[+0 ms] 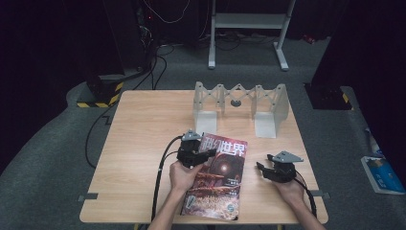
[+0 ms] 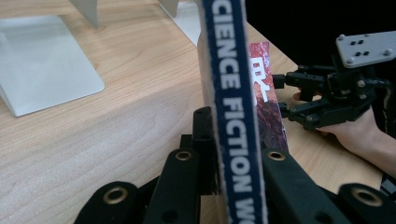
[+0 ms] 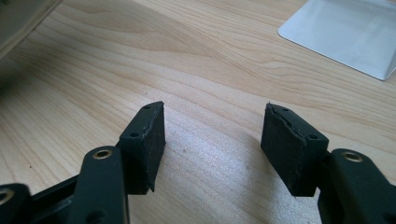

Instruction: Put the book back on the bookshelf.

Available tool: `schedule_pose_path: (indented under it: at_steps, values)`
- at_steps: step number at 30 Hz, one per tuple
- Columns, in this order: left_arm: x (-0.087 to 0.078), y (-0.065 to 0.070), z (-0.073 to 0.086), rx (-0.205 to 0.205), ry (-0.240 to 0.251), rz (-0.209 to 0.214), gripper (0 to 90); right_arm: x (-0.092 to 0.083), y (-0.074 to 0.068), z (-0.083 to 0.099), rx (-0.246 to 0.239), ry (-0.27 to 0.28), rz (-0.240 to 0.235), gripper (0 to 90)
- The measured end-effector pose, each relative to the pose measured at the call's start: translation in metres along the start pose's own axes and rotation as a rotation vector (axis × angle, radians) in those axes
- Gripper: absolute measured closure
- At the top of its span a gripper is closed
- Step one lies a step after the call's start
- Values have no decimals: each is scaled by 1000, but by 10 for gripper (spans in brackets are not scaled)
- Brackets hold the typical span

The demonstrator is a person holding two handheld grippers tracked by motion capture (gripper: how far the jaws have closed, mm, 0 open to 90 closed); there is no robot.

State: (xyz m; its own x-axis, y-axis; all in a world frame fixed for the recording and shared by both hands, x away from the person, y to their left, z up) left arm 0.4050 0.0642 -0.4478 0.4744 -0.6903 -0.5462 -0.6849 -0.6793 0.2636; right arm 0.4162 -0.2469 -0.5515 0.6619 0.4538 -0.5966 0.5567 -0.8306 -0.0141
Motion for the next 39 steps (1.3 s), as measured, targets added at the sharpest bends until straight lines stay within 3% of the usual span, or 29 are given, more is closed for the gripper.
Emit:
schedule_pose_path:
  at_steps: [14, 39]
  values:
    - [-12, 10, -9, 31, 28, 25, 830, 0, 0, 0, 1, 1, 2, 396]
    - [-33, 23, -37, 96, 67, 7, 832, 0, -1, 0, -7, 6, 4, 397]
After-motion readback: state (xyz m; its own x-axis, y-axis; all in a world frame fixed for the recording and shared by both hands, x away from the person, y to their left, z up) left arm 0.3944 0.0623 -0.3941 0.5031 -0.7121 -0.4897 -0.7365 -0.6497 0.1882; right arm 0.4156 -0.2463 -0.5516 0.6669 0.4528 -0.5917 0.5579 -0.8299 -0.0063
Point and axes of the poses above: each handheld gripper's, and its own axes: x roughly forward along the jaws, z roughly out of its underside, y roughly to its right, the point moved 3 cm from there along x, roughly forward along the jaws, and after that the axes turned 4 degrees about x, right-handed, at the moved point
